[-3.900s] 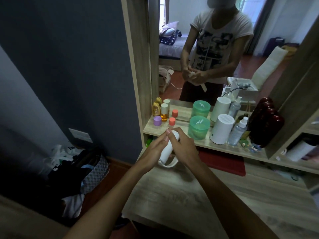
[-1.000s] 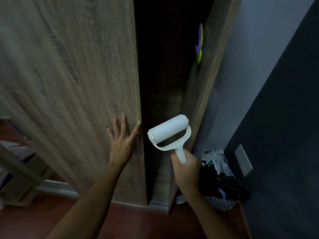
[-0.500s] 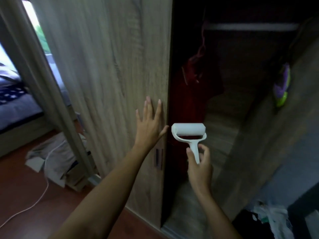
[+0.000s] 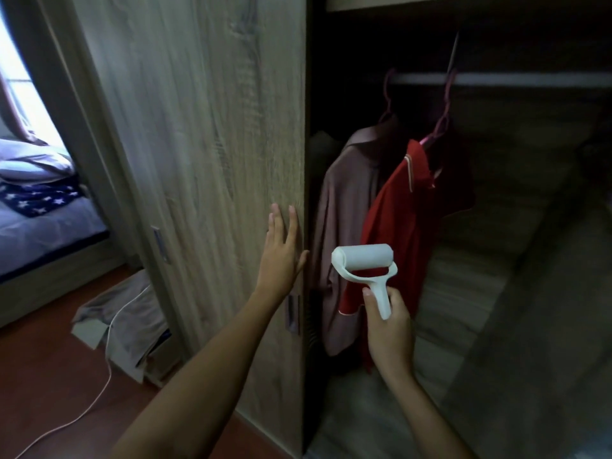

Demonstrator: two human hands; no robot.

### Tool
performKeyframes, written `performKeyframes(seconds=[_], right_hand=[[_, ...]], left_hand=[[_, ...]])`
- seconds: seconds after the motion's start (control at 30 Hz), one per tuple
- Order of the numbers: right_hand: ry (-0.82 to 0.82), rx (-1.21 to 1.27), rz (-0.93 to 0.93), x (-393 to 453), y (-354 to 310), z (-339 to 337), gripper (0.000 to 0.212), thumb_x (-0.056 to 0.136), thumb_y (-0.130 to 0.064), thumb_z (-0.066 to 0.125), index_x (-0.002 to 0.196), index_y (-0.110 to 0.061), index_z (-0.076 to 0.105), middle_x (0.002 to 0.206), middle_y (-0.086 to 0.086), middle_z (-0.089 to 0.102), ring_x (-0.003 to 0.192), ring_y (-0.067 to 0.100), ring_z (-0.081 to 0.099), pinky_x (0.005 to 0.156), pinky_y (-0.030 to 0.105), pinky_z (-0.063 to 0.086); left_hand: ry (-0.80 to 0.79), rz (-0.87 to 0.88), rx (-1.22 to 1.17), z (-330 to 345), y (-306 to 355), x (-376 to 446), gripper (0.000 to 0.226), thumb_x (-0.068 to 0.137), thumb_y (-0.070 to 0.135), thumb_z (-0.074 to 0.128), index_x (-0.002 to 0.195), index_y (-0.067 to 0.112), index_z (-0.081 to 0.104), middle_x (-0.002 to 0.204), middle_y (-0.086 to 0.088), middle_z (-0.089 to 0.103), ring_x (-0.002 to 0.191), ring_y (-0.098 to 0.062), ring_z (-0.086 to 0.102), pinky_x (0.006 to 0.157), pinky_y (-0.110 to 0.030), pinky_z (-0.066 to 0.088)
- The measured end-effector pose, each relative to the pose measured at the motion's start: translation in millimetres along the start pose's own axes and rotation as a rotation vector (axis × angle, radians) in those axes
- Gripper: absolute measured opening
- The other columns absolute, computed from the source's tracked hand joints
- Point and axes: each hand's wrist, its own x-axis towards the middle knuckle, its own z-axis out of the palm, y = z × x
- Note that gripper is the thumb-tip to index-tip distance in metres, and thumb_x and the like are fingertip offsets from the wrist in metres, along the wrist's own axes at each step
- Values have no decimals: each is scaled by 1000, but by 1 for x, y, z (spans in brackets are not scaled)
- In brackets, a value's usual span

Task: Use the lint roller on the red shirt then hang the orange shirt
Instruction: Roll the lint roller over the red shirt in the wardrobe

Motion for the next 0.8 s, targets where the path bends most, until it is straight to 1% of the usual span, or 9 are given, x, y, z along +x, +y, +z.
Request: performKeyframes(seconds=[0.07, 0.1, 0.13, 0.2, 0.23, 0.3, 0.5, 0.67, 0.8], right_hand=[[18, -14, -9, 4, -1, 10, 17, 90, -44, 59, 80, -30, 56, 66, -7, 63, 66, 11, 60, 61, 36, 48], [26, -14, -19, 6, -2, 15, 17, 90, -42, 59, 79, -30, 56, 65, -6, 62, 65, 9, 60, 61, 35, 48], [31, -13, -33, 8, -5, 19, 17, 90, -38, 60, 76, -29, 55, 63, -6, 62, 63, 5, 59, 59, 30, 47], [35, -25, -56, 10, -11, 25, 21, 91, -31, 62, 72, -29, 53, 61, -8, 60, 62, -3, 58, 54, 12, 39], [34, -31, -61, 11, -13, 28, 22, 91, -28, 62, 72, -30, 52, 61, -9, 60, 63, -7, 57, 53, 8, 37], [35, -37, -68, 11, -15, 34, 22, 92, -27, 62, 72, -29, 52, 61, -9, 60, 63, -10, 56, 51, 4, 35], [53, 3, -88, 11, -15, 46, 14, 92, -24, 62, 80, -22, 57, 62, -7, 60, 61, -7, 57, 50, 5, 35], [69, -12, -102, 11, -13, 45, 16, 92, -22, 62, 77, -19, 56, 60, -7, 58, 57, -8, 56, 48, 6, 35], [53, -21, -120, 22, -8, 36, 18, 93, -28, 59, 77, -22, 54, 58, -5, 56, 56, 2, 54, 47, 13, 36]], left_hand=[[-1, -5, 8, -4, -16, 5, 96, 88, 26, 63, 148, 15, -12, 157, -21, -12, 146, -35, -3, 118, -44, 17], [1, -4, 14, -6, -24, 8, 95, 88, 26, 63, 149, 14, -9, 157, -21, -12, 146, -36, -2, 117, -44, 16], [3, -1, 23, -7, -31, 10, 94, 88, 27, 63, 150, 13, -6, 157, -22, -11, 146, -36, -1, 117, -44, 16], [2, 1, 40, -9, -44, 14, 92, 89, 29, 62, 151, 12, -3, 157, -21, -12, 146, -36, 0, 116, -44, 16], [3, 1, 45, -9, -50, 16, 91, 89, 29, 62, 151, 12, -4, 157, -21, -12, 146, -35, 0, 116, -43, 16], [13, 6, 42, -10, -60, 19, 91, 89, 28, 61, 151, 13, -4, 157, -21, -12, 146, -35, 1, 116, -44, 17], [21, 23, 16, -13, -84, 27, 94, 88, 25, 63, 150, 13, -7, 157, -22, -11, 146, -36, 0, 116, -48, 21], [21, 38, 12, -12, -97, 30, 94, 88, 26, 63, 150, 9, -5, 157, -23, -11, 146, -37, 0, 116, -51, 21], [29, 42, 38, -12, -105, 33, 95, 89, 27, 63, 150, 10, -7, 157, -22, -12, 146, -36, -1, 117, -48, 20]])
